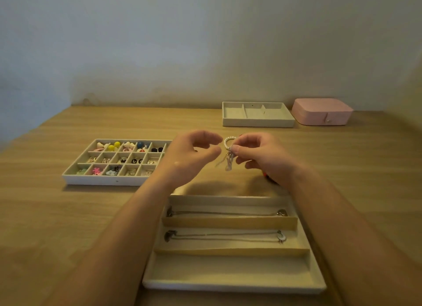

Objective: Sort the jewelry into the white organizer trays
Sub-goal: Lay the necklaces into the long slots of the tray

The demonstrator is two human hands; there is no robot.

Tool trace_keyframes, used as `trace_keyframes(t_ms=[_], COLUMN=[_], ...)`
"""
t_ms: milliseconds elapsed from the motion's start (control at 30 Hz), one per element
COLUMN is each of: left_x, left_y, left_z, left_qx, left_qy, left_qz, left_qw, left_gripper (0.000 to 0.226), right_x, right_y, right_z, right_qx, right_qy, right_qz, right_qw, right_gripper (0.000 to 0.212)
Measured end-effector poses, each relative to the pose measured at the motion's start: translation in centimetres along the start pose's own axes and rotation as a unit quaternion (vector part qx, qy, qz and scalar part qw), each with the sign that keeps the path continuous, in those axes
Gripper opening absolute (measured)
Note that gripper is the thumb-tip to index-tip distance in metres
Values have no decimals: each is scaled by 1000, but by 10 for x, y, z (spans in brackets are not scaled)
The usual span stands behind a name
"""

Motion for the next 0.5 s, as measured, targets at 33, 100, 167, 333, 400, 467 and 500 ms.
trace_keyframes(t_ms=[33,100,167,333,400,467,500], left_x=[1,3,4,5,4,2,1], left_y=[1,2,5,9,9,9,8], left_z=[-1,-3,-5,-9,-9,-10,-11], left_qx=[-7,-18,-24,10,19,27,31], left_qy=[3,0,-1,13,9,-9,-24], left_qz=[-13,-57,-92,-133,-134,-154,-166], left_qw=[1000,998,995,991,991,988,985], left_gripper=[27,32,31,19,17,16,13], right_x=[1,-2,-4,-7,-6,-4,-3], right_y=[1,6,9,13,12,10,9], right_z=[-1,-3,-6,-11,-10,-9,-8], right_qx=[-12,-42,-60,-53,-37,-24,-19], right_qy=[-3,-13,-23,-39,-38,-32,-27], right_qz=[24,76,120,159,161,176,191], right_qw=[1000,996,991,985,986,984,981], right_gripper=[14,18,25,28,35,39,38])
Point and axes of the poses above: each hand's wrist, its own z-axis towards the middle knuckle, its own y-axis out of the palm, x = y × z, the point moved 4 cm from there along z, towards the middle knuckle, and after that the axes turned 9 degrees about y, right-handed, at the moved point
